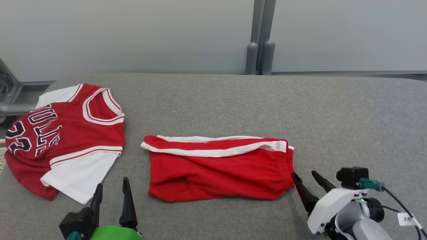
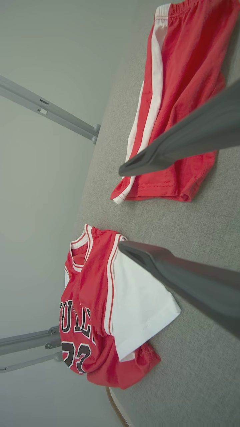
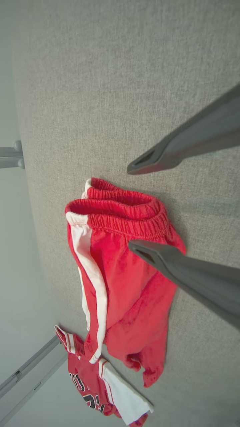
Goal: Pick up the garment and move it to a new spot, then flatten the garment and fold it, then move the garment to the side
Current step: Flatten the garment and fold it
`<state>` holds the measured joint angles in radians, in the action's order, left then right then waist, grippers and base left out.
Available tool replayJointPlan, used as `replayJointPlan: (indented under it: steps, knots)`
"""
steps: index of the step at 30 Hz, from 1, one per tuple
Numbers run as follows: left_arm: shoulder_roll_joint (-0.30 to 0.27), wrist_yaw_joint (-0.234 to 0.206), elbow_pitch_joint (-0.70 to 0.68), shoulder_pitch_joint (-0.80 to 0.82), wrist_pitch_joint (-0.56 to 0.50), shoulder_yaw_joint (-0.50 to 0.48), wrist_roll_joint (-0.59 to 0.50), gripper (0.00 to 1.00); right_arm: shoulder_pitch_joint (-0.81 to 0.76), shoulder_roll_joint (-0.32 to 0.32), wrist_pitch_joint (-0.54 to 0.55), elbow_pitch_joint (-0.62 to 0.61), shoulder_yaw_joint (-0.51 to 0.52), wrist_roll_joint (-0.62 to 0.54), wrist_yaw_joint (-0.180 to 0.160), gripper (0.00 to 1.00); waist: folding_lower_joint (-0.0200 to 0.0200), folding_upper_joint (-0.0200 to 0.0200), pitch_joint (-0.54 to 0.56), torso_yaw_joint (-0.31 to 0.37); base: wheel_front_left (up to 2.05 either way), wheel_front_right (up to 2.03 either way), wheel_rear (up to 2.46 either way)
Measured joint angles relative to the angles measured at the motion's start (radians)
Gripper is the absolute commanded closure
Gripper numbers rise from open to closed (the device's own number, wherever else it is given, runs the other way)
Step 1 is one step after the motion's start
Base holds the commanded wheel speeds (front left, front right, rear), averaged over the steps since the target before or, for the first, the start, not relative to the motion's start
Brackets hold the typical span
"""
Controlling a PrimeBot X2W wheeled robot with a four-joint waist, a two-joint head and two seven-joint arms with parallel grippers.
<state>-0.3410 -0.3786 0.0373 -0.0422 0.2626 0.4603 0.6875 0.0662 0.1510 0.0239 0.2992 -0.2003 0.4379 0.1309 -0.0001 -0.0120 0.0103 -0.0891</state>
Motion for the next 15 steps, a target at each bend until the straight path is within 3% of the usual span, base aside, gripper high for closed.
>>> replayJointPlan:
  steps: [8, 15]
  knots:
    - [0.025, 0.014, -0.007, -0.028, 0.0, -0.032, -0.03, 0.0, 0.113, 0.008, 0.261, 0.099, 0.012, 0.043, 0.0, 0.0, 0.0, 0.0, -0.001, -0.038, 0.0, 0.0, 0.0]
    - [0.039, 0.022, -0.012, -0.03, 0.0, -0.059, -0.047, 0.0, 0.141, 0.015, 0.321, 0.139, 0.031, 0.051, 0.0, 0.0, 0.0, 0.0, -0.014, -0.064, 0.0, 0.0, 0.0]
